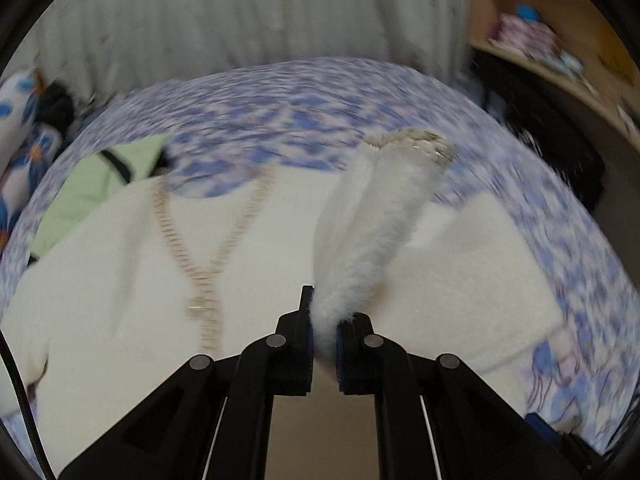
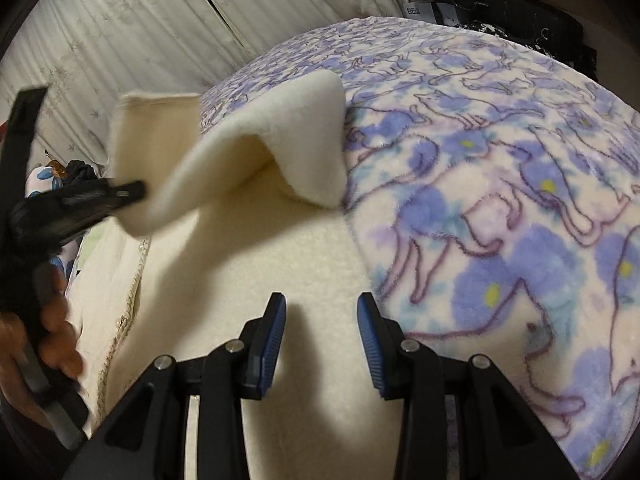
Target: Fold large clothes
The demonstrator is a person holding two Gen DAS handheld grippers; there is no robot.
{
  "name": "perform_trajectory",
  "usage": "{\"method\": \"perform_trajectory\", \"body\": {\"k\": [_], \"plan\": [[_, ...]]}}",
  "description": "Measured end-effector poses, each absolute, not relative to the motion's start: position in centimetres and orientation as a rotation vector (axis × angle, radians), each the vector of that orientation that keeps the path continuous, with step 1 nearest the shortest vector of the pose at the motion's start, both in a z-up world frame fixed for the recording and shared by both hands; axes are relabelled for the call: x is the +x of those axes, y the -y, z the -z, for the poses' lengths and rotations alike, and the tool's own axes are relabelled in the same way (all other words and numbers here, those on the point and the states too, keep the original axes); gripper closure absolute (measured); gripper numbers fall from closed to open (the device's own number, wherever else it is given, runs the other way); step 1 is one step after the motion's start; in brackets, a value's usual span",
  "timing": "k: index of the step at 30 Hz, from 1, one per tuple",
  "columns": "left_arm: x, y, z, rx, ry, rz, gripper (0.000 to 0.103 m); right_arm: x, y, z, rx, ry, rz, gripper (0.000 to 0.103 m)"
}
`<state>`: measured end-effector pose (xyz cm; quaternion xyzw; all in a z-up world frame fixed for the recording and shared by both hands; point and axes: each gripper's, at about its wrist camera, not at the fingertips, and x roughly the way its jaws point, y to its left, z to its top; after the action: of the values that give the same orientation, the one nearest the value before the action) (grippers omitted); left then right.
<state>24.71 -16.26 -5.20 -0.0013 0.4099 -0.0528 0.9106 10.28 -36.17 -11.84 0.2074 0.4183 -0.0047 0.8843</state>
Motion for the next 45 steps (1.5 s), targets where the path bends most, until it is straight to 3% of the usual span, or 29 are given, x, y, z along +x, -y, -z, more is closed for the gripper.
{"method": "perform_trajectory", "body": {"k": [3, 4, 5, 6, 7, 8, 14, 18, 25, 30, 31, 33, 34, 35, 36, 38, 39, 42, 45], "plan": [[25.1, 11.7, 6.1, -0.029, -0.864, 0.006, 0.095, 10.4, 35.9, 12.0, 0.415, -0.874, 0.014, 0.066], [25.2, 10.6, 6.7, -0.035, -0.883, -0.013, 0.087, 10.4, 35.7, 12.0, 0.408, -0.876, 0.015, 0.065], [25.4, 9.2, 7.8, -0.058, -0.924, -0.032, 0.07, 10.4, 35.6, 12.0, 0.403, -0.877, 0.015, 0.064], [25.5, 7.8, 8.8, -0.095, -0.961, -0.035, 0.061, 10.4, 35.5, 12.0, 0.398, -0.877, 0.014, 0.063], [25.5, 6.5, 9.7, -0.139, -0.992, -0.031, 0.044, 10.5, 35.4, 12.0, 0.391, -0.878, 0.013, 0.062], [25.5, 5.4, 10.3, -0.176, -1.016, -0.032, 0.034, 10.4, 35.3, 12.0, 0.388, -0.879, 0.013, 0.061], [26.1, 0.5, 12.6, -0.36, -1.072, 0.052, 0.033, 10.9, 34.5, 11.6, 0.34, -0.914, -0.003, 0.05], [27.5, -0.5, 13.0, -0.396, -1.093, 0.138, 0.028, 12.2, 34.2, 9.9, 0.326, -0.934, -0.069, 0.049], [30.8, -0.4, 13.8, -0.338, -1.131, 0.177, 0.028, 19.7, 36.7, 7.2, 0.364, -0.915, -0.078, 0.048], [32.3, 0.2, 13.8, -0.259, -1.146, 0.176, 0.04, 26.0, 37.9, 10.1, 0.371, -1.015, -0.055, 0.048], [32.5, 0.2, 13.7, -0.267, -1.156, 0.169, 0.044, 26.9, 37.9, 10.8, 0.366, -1.03, -0.051, 0.048], [33.2, 0.0, 13.3, -0.283, -1.162, 0.17, 0.065, 28.4, 37.8, 12.2, 0.37, -1.057, -0.048, 0.048], [33.4, -0.1, 13.2, -0.278, -1.16, 0.16, 0.086, 28.8, 37.8, 12.6, 0.38, -1.058, -0.051, 0.048], [33.7, -0.3, 12.9, -0.261, -1.157, 0.137, 0.091, 29.1, 37.8, 12.9, 0.394, -1.046, -0.051, 0.05], [33.9, -0.5, 12.7, -0.262, -1.153, 0.138, 0.091, 29.3, 37.7, 12.9, 0.396, -1.034, -0.064, 0.054], [34.2, -0.8, 11.8, -0.256, -1.114, 0.131, 0.092, 29.5, 37.1, 12.2, 0.352, -1.014, -0.053, 0.083], [34.1, -0.7, 10.8, -0.237, -1.065, 0.139, 0.092, 29.3, 37.0, 11.4, 0.34, -0.981, -0.063, 0.088], [33.4, -0.4, 8.7, -0.204, -0.931, 0.156, 0.092, 28.5, 37.0, 9.7, 0.348, -0.88, -0.062, 0.089], [33.4, -0.2, 10.0, -0.163, -0.959, 0.133, 0.09, 29.2, 36.4, 11.5, 0.283, -0.938, 0.006, 0.087]]}}
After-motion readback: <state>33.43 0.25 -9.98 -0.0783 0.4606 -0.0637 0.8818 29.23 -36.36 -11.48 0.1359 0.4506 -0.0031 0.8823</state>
